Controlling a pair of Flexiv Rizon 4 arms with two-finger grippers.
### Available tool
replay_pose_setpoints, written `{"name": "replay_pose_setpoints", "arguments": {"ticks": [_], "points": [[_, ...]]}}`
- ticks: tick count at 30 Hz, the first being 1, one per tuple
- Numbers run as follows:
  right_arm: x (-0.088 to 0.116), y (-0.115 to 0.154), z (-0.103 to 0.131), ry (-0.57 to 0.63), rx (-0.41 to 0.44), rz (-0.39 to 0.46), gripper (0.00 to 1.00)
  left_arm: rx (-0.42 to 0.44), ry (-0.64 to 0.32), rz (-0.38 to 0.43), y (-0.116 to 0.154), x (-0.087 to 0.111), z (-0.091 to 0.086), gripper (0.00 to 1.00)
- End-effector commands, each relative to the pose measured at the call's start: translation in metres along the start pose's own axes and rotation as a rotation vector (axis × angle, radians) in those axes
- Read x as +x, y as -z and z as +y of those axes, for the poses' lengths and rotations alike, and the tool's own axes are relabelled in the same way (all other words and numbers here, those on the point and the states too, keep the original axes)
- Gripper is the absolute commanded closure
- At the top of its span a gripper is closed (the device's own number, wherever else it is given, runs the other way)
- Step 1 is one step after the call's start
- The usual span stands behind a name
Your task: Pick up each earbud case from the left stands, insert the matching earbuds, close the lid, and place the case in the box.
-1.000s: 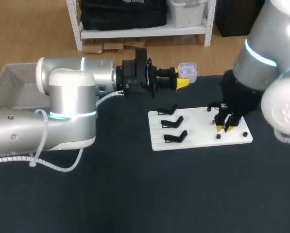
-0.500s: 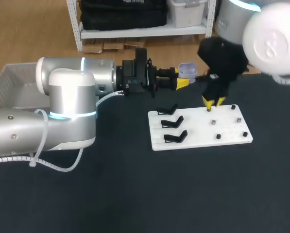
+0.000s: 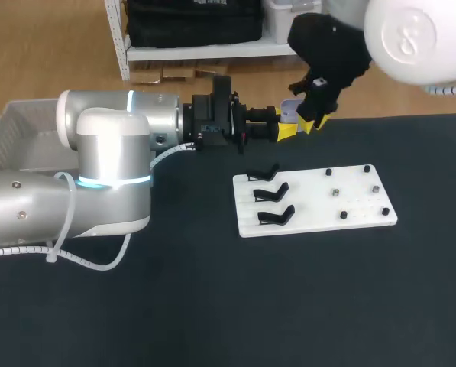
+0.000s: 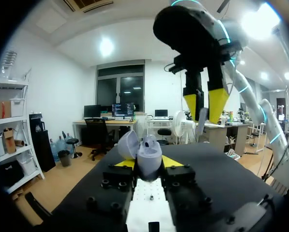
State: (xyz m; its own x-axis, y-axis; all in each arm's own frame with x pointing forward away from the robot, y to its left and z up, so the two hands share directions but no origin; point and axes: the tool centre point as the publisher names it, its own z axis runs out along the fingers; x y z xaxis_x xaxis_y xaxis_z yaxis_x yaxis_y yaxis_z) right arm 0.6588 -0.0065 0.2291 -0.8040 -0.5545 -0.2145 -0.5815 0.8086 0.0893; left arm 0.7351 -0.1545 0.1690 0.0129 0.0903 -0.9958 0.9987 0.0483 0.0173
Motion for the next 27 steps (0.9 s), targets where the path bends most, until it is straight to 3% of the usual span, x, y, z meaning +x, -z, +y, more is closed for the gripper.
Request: {"name": "replay_pose_setpoints", "arguments": {"ticks": [1, 15, 27], "points": [[-0.013, 0.001, 0.0, 0.054, -0.002, 0.01, 1.0, 0.0, 0.0, -0.001, 0.0, 0.0, 0.001, 1.0], [-0.047, -0.002, -0.011, 0.183, 0.006, 0.002, 1.0, 0.0, 0.0, -0.001, 0.0, 0.0, 0.001, 1.0], [-0.051, -0.011, -0.018, 0.191, 0.009, -0.024, 1.0, 0.0, 0.0, -0.001, 0.0, 0.0, 0.001, 1.0]]}}
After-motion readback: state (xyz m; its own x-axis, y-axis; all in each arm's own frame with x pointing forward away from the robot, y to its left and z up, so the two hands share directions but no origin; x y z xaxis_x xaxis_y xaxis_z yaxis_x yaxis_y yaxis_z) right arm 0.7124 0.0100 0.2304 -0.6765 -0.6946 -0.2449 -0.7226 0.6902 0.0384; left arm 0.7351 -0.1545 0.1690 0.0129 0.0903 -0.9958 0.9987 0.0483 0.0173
